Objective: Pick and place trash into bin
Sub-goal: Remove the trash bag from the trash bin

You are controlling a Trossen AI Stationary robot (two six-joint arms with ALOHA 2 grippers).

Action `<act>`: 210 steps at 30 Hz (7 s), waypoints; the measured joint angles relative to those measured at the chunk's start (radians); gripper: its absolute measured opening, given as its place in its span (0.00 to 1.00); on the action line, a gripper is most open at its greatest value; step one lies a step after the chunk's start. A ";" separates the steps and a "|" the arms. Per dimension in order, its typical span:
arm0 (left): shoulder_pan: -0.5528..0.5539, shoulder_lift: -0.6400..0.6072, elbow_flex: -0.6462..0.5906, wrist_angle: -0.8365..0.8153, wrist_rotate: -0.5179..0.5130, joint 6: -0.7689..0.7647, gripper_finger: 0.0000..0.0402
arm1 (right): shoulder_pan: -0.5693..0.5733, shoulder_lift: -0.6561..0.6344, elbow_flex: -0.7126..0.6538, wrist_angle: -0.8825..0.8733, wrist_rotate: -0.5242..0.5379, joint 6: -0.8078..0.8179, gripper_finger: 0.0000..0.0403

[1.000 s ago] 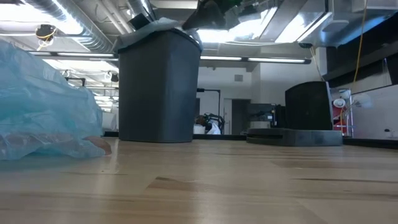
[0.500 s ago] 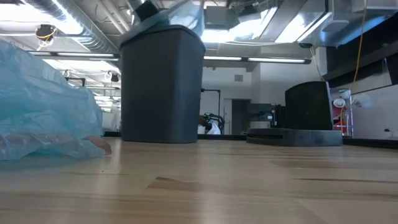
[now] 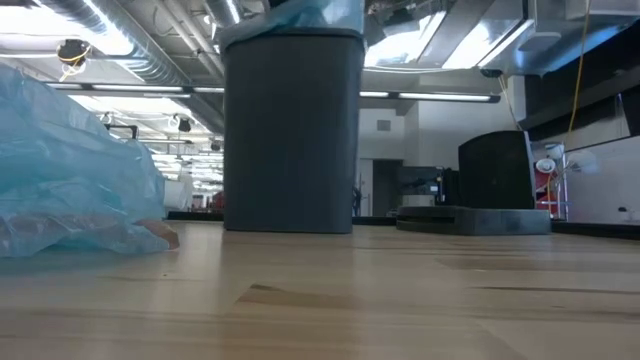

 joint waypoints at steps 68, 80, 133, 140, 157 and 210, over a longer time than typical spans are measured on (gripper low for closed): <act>0.089 0.103 -0.124 0.406 0.377 0.282 0.29 | 0.000 -0.064 -0.001 -0.146 0.010 0.087 0.00; 0.148 0.195 -0.112 0.277 0.551 0.102 0.29 | 0.000 -0.064 -0.001 -0.141 0.010 0.074 0.00; 0.448 0.353 0.176 -0.228 0.903 -0.090 0.26 | 0.000 -0.053 -0.001 -0.185 0.000 0.064 0.00; 0.450 0.353 0.176 -0.237 0.908 -0.037 0.02 | 0.000 -0.053 -0.001 -0.185 -0.001 0.063 0.00; 0.438 0.335 0.395 -0.107 0.911 0.019 0.00 | 0.000 -0.053 -0.001 -0.094 0.022 0.031 0.00; 0.440 0.519 0.564 0.869 1.109 -0.066 0.00 | 0.000 0.142 0.000 1.037 0.159 -0.230 0.03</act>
